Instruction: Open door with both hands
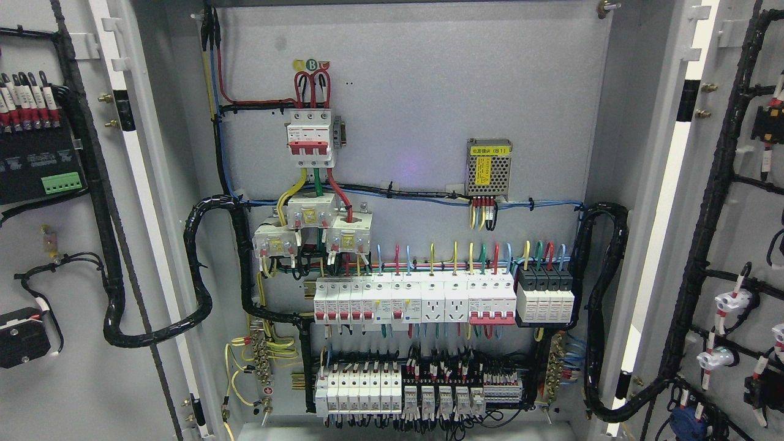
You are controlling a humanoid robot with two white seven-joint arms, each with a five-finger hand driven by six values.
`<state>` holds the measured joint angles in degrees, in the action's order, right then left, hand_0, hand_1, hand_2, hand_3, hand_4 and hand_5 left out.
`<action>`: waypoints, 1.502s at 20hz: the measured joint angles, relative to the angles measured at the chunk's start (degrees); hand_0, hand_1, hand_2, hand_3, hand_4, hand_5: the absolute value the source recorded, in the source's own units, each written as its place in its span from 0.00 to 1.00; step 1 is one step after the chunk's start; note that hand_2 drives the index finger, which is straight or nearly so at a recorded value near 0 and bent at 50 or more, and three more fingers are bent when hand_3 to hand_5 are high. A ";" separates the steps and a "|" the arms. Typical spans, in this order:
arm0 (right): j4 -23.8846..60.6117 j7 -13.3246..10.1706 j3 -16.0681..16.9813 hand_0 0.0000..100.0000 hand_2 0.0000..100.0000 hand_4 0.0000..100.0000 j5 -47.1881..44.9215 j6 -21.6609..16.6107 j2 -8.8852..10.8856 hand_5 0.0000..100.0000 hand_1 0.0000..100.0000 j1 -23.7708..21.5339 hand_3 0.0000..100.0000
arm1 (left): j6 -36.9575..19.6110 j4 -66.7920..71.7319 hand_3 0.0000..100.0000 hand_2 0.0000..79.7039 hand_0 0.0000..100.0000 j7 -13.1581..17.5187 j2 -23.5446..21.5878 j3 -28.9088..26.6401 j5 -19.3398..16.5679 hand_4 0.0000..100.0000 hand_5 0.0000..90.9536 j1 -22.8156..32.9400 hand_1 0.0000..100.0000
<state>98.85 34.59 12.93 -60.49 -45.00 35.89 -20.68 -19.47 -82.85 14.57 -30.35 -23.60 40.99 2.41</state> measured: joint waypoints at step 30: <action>-3.59 2.18 -0.27 0.00 0.00 0.00 -0.85 0.00 0.15 0.00 0.00 2.86 0.00 | -0.82 -14.05 0.00 0.00 0.00 -0.13 0.00 6.14 0.94 0.04 0.00 7.97 0.00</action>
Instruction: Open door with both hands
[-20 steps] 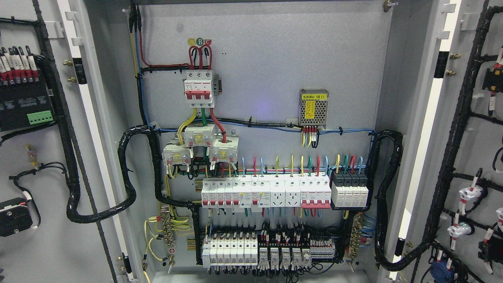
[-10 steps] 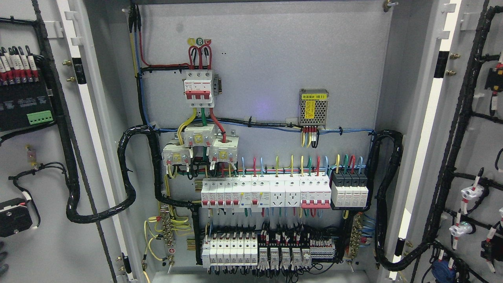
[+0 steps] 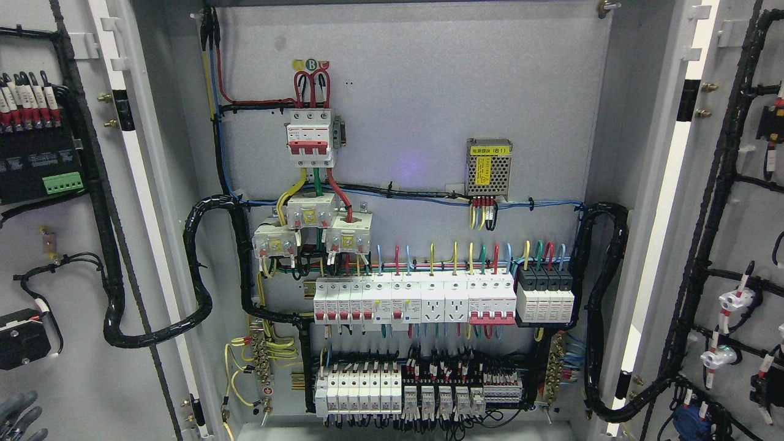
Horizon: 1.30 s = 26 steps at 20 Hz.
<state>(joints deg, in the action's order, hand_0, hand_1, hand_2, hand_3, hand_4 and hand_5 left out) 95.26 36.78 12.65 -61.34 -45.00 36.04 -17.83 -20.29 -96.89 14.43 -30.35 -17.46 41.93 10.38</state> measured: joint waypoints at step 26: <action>6.88 -3.03 -10.06 0.00 0.00 0.00 9.79 0.00 -0.17 0.00 0.00 1.06 0.00 | -0.15 -4.69 0.00 0.00 0.00 -0.30 0.20 9.86 -1.32 0.04 0.00 5.85 0.00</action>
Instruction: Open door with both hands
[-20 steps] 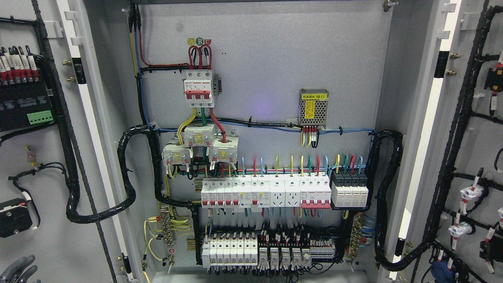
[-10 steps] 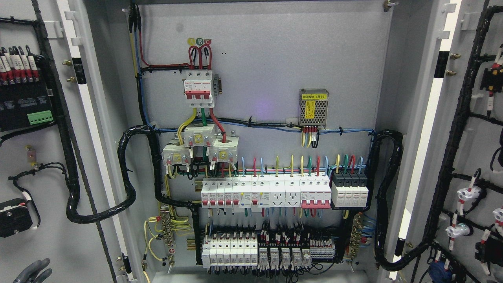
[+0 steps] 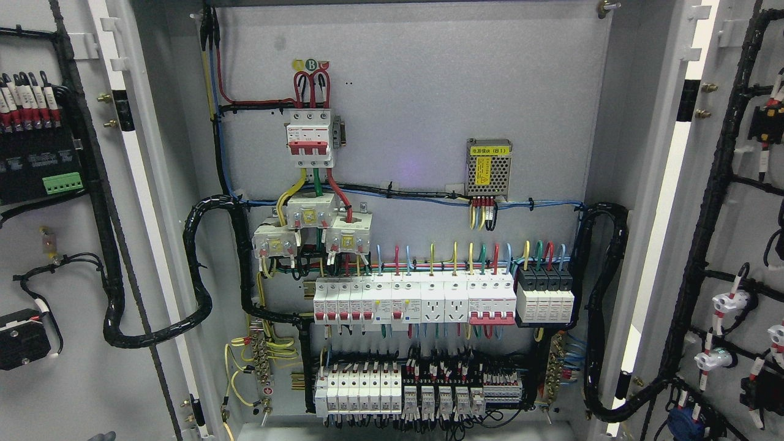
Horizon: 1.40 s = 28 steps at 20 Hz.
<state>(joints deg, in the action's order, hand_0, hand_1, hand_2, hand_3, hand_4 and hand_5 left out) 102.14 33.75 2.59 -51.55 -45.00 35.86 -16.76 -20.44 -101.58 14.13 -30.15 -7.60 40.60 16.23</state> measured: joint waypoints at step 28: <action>-4.03 -7.57 -15.61 0.00 0.00 0.00 9.37 0.06 -3.28 0.00 0.00 -14.57 0.00 | -0.03 -0.34 0.00 0.00 0.00 0.28 1.87 10.99 -8.32 0.04 0.00 17.22 0.00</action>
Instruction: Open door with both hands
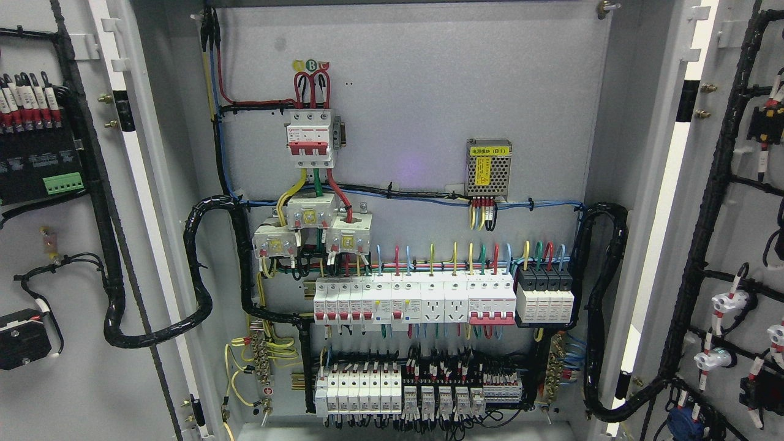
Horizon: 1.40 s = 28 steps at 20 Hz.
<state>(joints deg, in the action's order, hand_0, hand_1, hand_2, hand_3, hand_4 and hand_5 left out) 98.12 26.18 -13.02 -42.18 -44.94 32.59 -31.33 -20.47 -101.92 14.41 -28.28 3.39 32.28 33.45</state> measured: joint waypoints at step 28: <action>-42.47 0.66 -7.96 0.00 0.00 0.00 2.28 -0.07 -14.63 0.00 0.00 -0.47 0.00 | 0.53 25.62 0.00 0.00 0.00 0.68 9.69 7.47 -7.75 0.04 0.00 2.53 0.00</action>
<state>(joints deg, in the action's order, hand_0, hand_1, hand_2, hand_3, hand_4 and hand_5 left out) 55.65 26.84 -20.98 -39.90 -45.02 17.96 -31.80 -19.93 -76.30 15.09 -18.59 10.86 24.53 35.98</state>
